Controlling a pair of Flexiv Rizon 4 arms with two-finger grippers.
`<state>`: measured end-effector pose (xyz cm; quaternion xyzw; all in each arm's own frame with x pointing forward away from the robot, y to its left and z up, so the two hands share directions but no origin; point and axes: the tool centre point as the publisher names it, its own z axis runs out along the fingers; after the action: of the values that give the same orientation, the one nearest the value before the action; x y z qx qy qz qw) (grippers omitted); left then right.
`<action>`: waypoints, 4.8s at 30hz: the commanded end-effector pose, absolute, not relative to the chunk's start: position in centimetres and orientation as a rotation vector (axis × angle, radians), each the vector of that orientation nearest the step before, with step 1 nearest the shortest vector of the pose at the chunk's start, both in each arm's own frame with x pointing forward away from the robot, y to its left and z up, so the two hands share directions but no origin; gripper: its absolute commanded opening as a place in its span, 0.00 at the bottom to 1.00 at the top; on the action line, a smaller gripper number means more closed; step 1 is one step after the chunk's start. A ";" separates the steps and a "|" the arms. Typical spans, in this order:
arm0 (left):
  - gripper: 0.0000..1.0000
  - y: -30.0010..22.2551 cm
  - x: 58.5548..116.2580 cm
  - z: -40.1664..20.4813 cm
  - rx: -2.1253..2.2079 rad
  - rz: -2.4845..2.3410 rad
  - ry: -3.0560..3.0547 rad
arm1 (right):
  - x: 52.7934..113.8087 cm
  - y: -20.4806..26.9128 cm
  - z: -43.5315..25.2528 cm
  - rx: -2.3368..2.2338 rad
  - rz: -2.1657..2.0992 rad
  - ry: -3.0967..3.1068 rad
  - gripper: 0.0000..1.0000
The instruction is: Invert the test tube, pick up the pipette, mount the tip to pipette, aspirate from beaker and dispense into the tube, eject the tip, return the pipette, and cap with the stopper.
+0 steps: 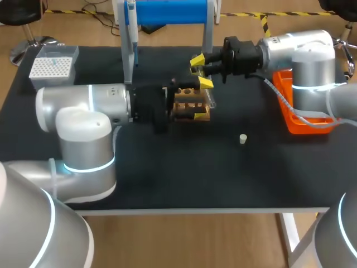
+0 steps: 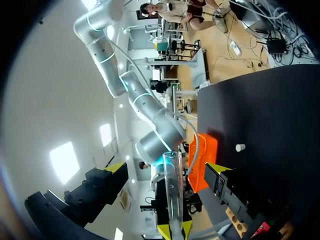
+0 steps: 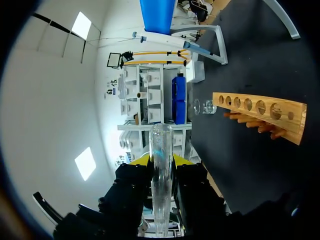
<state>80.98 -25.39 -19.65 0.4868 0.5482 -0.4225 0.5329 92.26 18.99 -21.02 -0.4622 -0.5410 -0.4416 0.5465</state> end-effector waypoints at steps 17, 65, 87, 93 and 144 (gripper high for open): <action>1.00 -25.7 83.7 -19.7 1.202 -1.034 1.301 | 92.2 18.9 -20.9 -1.098 -1.046 -1.285 0.00; 0.72 -26.4 83.6 -20.2 1.119 -1.018 1.270 | 92.2 18.9 -20.9 -1.098 -1.046 -1.285 0.00; 0.00 -26.3 83.6 -20.5 1.145 -1.041 1.274 | 92.2 18.9 -20.9 -1.098 -1.046 -1.285 0.00; 0.00 -26.3 83.6 -20.5 1.145 -1.055 1.266 | 92.2 18.9 -20.9 -1.098 -1.046 -1.285 1.00; 0.00 -26.3 83.6 -20.5 1.145 -1.055 1.266 | 89.9 10.9 -26.7 -0.980 -1.610 -2.170 1.00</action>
<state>83.52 -26.27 -20.39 0.4805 0.5339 -0.4428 0.5367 90.75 10.99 -26.50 -0.3450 -0.7363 -0.5577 0.1668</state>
